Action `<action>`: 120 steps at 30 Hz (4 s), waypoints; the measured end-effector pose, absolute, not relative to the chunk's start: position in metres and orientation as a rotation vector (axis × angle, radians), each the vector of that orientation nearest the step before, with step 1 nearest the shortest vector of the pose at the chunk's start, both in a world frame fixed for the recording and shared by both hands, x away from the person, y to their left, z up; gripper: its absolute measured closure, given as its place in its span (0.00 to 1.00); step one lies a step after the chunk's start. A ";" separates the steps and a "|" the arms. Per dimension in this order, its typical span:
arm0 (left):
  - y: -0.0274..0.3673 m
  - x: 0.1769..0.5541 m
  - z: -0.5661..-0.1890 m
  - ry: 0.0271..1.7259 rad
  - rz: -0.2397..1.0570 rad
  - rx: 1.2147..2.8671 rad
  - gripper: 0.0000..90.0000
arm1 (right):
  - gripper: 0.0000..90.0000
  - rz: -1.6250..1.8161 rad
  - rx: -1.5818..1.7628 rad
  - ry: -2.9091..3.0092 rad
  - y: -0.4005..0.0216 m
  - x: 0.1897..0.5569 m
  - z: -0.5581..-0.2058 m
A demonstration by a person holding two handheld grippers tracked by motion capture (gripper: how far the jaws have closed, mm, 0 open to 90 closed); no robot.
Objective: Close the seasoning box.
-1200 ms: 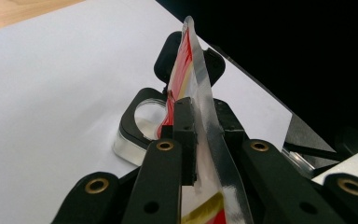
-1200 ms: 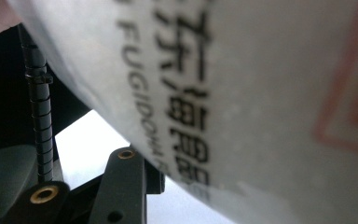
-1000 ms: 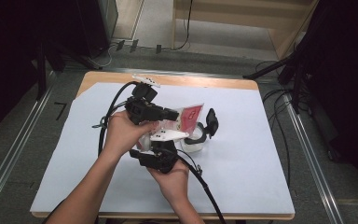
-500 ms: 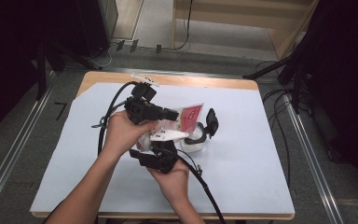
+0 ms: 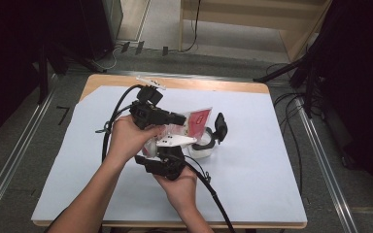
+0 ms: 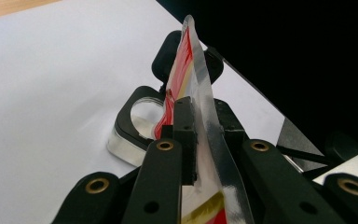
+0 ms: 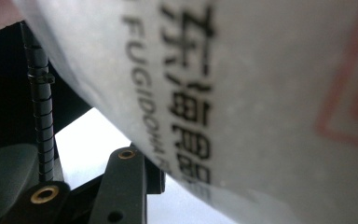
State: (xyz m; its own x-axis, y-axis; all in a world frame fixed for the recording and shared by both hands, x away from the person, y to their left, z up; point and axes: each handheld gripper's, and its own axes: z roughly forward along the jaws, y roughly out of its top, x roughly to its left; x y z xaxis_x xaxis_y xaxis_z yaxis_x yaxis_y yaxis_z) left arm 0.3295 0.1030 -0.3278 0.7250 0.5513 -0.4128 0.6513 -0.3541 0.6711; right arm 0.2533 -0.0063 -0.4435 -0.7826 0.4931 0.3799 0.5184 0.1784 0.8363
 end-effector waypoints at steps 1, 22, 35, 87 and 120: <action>0.103 0.329 -0.328 0.912 -0.143 2.044 0.93 | 0.70 -1.714 -1.028 -2.393 -0.006 0.253 -0.443; 0.103 0.330 -0.329 0.903 -0.147 2.036 0.93 | 0.70 -1.712 -1.032 -2.394 -0.007 0.252 -0.443; 0.102 0.330 -0.329 0.904 -0.144 2.039 0.93 | 0.70 -1.713 -1.037 -2.396 -0.008 0.252 -0.442; 0.100 0.329 -0.330 0.902 -0.137 2.039 0.94 | 0.70 -1.704 -1.036 -2.402 -0.009 0.252 -0.442; 0.100 0.328 -0.329 0.886 -0.108 2.037 0.93 | 0.70 -1.721 -1.051 -2.386 -0.007 0.252 -0.441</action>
